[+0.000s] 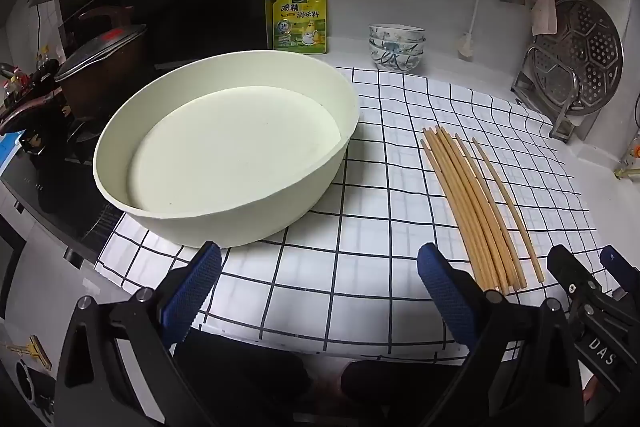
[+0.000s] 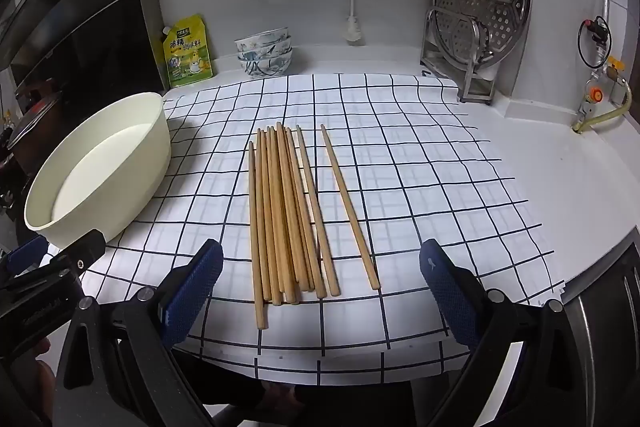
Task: Organize utensils
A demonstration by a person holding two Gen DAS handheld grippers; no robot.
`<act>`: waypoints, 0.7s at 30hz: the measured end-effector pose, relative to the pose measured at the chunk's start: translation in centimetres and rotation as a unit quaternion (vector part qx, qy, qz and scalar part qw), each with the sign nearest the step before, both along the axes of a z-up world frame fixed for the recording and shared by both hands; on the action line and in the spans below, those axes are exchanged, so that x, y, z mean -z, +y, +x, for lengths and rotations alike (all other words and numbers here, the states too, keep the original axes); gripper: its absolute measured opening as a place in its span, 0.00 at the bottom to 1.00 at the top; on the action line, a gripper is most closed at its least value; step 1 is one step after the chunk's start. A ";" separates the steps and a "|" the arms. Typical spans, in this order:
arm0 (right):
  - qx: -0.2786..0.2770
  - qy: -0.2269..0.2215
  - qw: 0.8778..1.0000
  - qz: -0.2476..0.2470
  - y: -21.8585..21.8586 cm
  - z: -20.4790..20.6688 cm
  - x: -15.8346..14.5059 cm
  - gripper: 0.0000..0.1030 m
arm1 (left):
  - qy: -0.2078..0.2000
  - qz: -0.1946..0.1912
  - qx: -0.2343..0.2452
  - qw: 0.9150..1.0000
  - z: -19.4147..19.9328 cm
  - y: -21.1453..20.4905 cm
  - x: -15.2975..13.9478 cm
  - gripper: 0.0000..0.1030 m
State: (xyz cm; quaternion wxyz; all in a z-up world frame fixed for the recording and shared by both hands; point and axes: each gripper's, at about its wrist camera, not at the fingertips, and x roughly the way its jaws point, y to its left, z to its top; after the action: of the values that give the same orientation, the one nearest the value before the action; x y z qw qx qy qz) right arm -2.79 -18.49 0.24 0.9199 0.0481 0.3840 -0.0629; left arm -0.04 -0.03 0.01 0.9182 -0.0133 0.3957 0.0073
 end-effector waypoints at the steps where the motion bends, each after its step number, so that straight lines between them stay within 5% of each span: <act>1: 0.000 0.000 1.000 0.000 0.0 0.0 0.0 0.91 | 0.000 0.000 0.000 1.000 0.0 0.0 0.0 0.94; 21: 0.001 -0.004 1.000 0.003 -0.3 -0.3 0.0 0.91 | 0.002 0.001 0.005 1.000 -0.1 -0.1 0.1 0.94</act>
State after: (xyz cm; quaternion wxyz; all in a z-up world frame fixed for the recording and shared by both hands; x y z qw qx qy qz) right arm -3.07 -18.78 0.27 0.9214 0.0518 0.3802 -0.0624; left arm -0.15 -0.17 -0.12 0.9174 -0.0101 0.3979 0.0036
